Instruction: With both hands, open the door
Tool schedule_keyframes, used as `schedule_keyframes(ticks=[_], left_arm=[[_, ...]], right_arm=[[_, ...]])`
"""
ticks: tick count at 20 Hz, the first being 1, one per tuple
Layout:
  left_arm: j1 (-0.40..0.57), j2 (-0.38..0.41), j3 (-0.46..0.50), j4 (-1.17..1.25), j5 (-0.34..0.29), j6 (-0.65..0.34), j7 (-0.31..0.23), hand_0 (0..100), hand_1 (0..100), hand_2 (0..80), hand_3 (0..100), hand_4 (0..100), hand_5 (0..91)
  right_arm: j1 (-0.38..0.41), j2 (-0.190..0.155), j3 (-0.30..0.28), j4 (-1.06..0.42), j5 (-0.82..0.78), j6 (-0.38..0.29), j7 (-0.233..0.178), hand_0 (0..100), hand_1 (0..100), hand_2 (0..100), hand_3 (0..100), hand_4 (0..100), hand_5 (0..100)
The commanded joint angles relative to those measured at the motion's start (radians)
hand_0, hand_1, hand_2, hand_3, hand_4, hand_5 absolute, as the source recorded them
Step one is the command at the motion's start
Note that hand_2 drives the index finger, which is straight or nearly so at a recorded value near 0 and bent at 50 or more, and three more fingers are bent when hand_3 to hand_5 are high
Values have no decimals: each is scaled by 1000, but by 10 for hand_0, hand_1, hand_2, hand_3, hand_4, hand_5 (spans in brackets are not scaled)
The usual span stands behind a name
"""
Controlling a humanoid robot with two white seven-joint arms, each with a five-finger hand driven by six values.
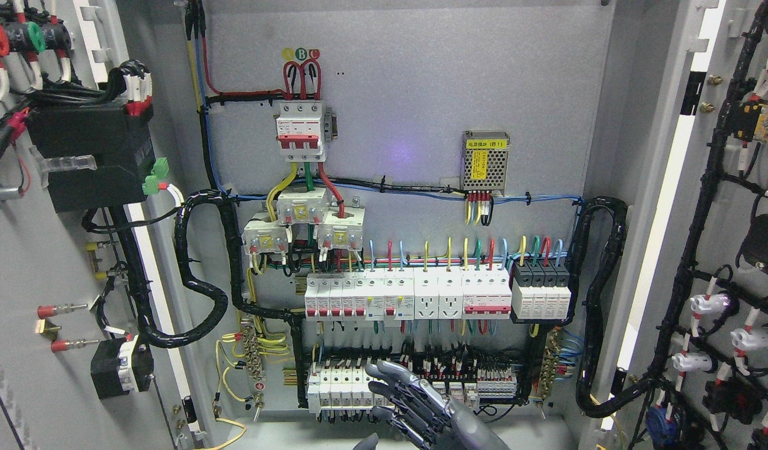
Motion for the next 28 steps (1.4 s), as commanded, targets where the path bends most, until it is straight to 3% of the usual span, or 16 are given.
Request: schedule_keyframes(ticks=[1, 6, 17, 23, 28], left_arm=[[-8, -23, 89, -106, 27, -787, 5, 120, 556, 0, 0, 0, 0], [-4, -21, 162, -107, 88, -860, 5, 120, 556, 0, 0, 0, 0], [12, 6, 373, -106, 166, -897, 5, 120, 556, 0, 0, 0, 0], [12, 28, 477, -104, 202, -900, 5, 120, 556, 0, 0, 0, 0], [12, 91, 538, -98, 265, -900, 5, 120, 556, 0, 0, 0, 0]], right_arm=[[114, -41, -131, -151, 11, -37, 0, 56, 143, 0, 0, 0, 0], [163, -68, -210, -150, 11, -153, 1, 56, 143, 0, 0, 0, 0], [308, -70, -447, -150, 11, -391, 9, 56, 142, 0, 0, 0, 0], [366, -62, -543, -151, 10, -442, 9, 56, 142, 0, 0, 0, 0], [383, -56, -627, -125, -7, -453, 9, 56, 142, 0, 0, 0, 0]])
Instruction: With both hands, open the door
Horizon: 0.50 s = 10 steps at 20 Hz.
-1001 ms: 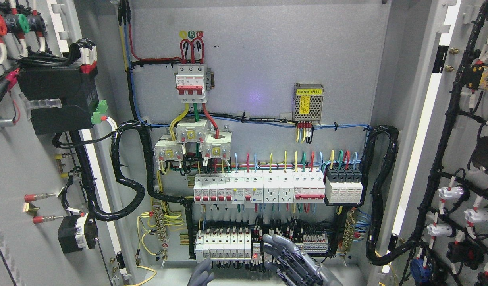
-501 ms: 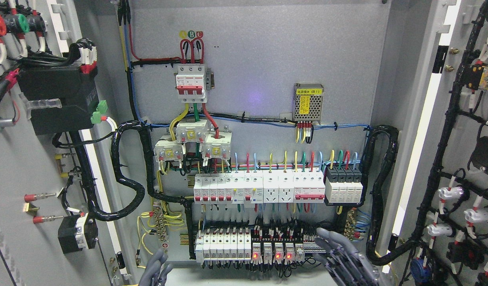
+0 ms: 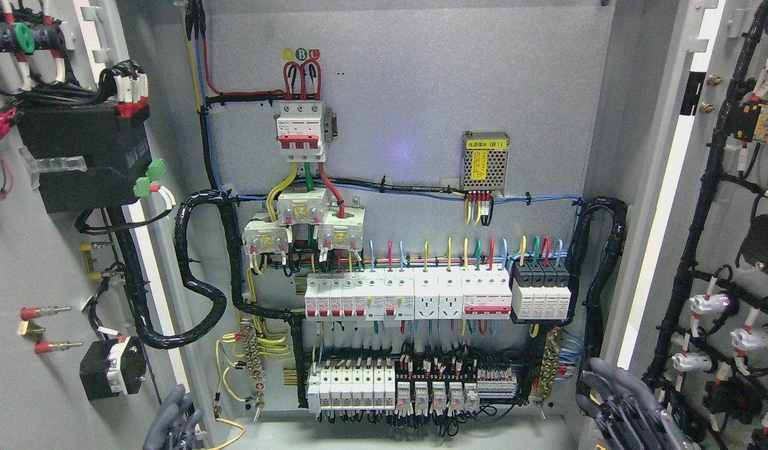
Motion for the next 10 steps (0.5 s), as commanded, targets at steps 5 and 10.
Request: schedule_keyframes(ticks=[5, 10], left_arm=[[1, 110, 228, 26, 106, -898, 0, 120, 556, 0, 0, 0, 0], [1, 190, 259, 111, 150, -898, 0, 120, 556, 0, 0, 0, 0]], right_arm=[[69, 16, -236, 46, -14, -9, -2, 56, 143, 0, 0, 0, 0], [94, 23, -270, 46, -89, -9, -4, 56, 142, 0, 0, 0, 0]])
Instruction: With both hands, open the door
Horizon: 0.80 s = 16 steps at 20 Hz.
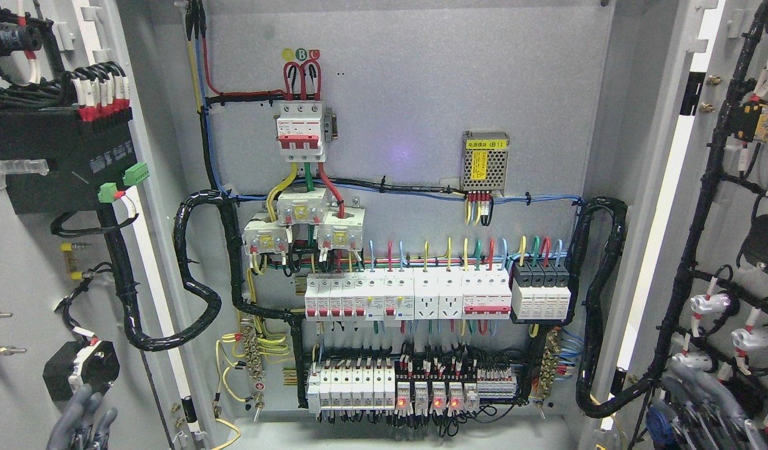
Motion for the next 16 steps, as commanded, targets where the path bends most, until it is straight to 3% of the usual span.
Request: schedule_keyframes(ticks=[1, 4, 8, 16], left_arm=[[0, 120, 124, 98, 55, -898, 0, 120, 556, 0, 0, 0, 0], [-1, 127, 138, 141, 63, -898, 0, 120, 556, 0, 0, 0, 0], [-32, 207, 147, 285, 84, -895, 0, 120, 556, 0, 0, 0, 0], [-182, 301, 171, 492, 128, -883, 0, 120, 556, 0, 0, 0, 0]], right_arm=[[41, 13, -140, 23, -47, 1, -6, 56, 143, 0, 0, 0, 0], [65, 14, -157, 21, -48, 1, -4, 56, 143, 0, 0, 0, 0], [90, 20, -178, 21, -73, 1, -6, 56, 143, 0, 0, 0, 0], [96, 19, -196, 30, -125, 4, -6, 56, 143, 0, 0, 0, 0]])
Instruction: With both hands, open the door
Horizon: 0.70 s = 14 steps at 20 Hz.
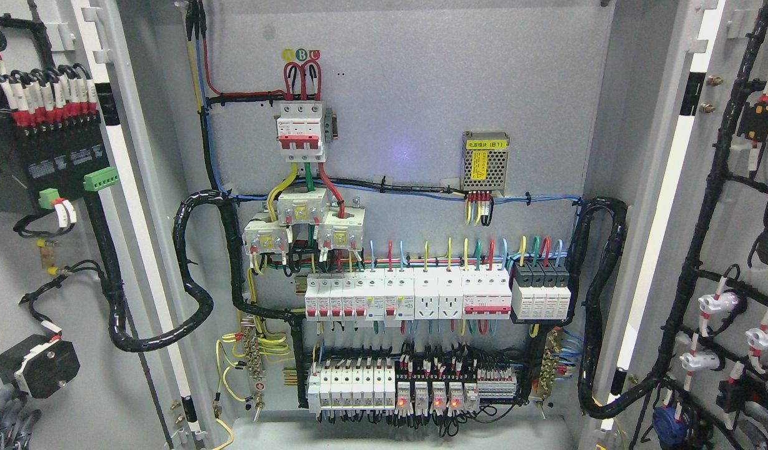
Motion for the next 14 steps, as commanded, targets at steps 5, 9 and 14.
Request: schedule_keyframes(ticks=[5, 9, 14], left_arm=[[-148, 184, 53, 367, 30, -881, 8, 120, 556, 0, 0, 0, 0], [-208, 216, 41, 462, 30, -879, 8, 120, 556, 0, 0, 0, 0], [-284, 229, 41, 570, 19, -879, 8, 120, 556, 0, 0, 0, 0]], right_arm=[[19, 5, -60, 13, -31, 1, 1, 56, 142, 0, 0, 0, 0], [39, 3, -66, 7, -31, 0, 4, 56, 143, 0, 0, 0, 0], [61, 2, -67, 3, -31, -3, 4, 56, 143, 0, 0, 0, 0]])
